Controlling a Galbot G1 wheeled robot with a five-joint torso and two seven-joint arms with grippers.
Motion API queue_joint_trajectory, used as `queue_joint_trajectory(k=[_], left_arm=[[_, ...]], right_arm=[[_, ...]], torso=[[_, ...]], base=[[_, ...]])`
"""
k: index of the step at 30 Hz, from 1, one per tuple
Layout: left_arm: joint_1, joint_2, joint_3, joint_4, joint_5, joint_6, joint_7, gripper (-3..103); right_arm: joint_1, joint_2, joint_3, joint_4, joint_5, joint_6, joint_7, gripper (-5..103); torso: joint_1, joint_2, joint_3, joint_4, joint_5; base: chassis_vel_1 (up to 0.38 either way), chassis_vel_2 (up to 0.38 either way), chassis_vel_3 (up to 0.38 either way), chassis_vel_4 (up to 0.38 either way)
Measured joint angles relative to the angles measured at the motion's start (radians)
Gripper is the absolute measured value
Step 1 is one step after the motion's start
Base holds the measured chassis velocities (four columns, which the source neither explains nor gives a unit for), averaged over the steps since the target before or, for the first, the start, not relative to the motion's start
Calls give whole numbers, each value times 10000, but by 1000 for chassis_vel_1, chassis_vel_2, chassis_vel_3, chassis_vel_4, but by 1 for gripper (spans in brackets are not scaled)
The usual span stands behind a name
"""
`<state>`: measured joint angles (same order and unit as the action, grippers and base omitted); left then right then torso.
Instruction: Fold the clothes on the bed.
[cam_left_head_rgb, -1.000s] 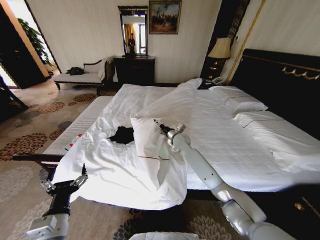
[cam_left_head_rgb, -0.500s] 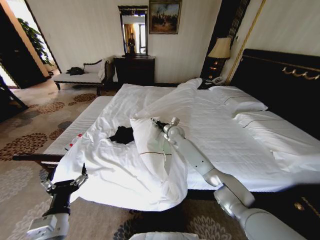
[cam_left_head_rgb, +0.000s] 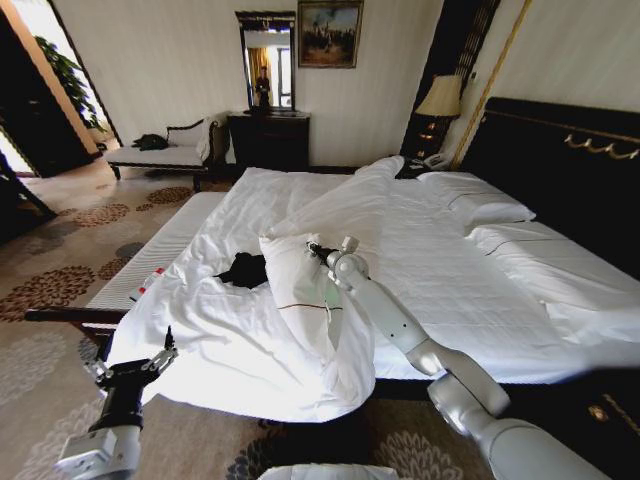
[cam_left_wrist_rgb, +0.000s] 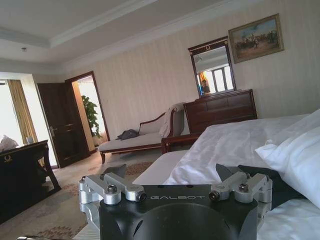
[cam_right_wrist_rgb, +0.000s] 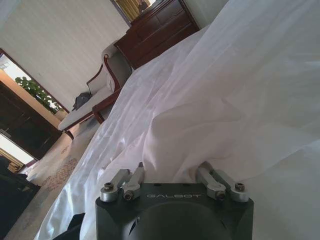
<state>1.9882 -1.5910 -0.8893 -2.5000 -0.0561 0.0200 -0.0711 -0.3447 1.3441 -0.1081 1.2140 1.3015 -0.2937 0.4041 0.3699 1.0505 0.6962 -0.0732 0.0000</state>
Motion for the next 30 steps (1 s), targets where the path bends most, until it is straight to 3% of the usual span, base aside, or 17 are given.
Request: queue_joint_trajectory(k=[3, 5, 9, 15, 20, 21, 28, 30], left_arm=[[0, 0, -16, 0, -17, 4, -21, 100], [-10, -6, -13, 0, -19, 8, -26, 100], [-70, -18, 42, 0, -39, 24, -33, 100], [-238, 68, 100, 1, -145, 36, -42, 100], [-471, 258, 272, 90, -239, 93, -46, 100], [-471, 258, 272, 90, -239, 93, -46, 100], [-894, 762, 400, 420, -642, 171, -46, 100], [-967, 854, 412, 471, -737, 185, -46, 100]], right_arm=[[-167, 33, 254, 338, -4, 429, 179, 18], [-292, 45, 459, 614, 63, 616, 360, 18], [-1046, -210, 1322, 1983, 360, 1058, 746, 1], [-2411, -763, 3046, 3901, 569, 1589, 741, 1], [-4455, -1542, 5381, 5739, 699, 2347, 598, 1], [-4455, -1542, 5381, 5739, 699, 2347, 598, 1], [-7148, -1750, 8646, 7676, 1169, 2962, 925, 1], [-7503, -1824, 9137, 7883, 1209, 3008, 942, 1]], torso=[[1, 0, 1, 2, 1], [1, 0, 1, 3, 0], [1, 0, 0, 4, 1], [1, 0, 0, 1, 3], [0, 1, -1, -2, 3], [0, 1, -1, -2, 3], [0, 1, -1, 2, 4], [0, 1, -2, 0, 2]], base=[[0, 0, 0, 0], [0, 0, 0, 0], [0, 0, 0, 0], [0, 0, 0, 0], [0, 0, 0, 0], [0, 0, 0, 0], [0, 0, 0, 0], [0, 0, 0, 0]])
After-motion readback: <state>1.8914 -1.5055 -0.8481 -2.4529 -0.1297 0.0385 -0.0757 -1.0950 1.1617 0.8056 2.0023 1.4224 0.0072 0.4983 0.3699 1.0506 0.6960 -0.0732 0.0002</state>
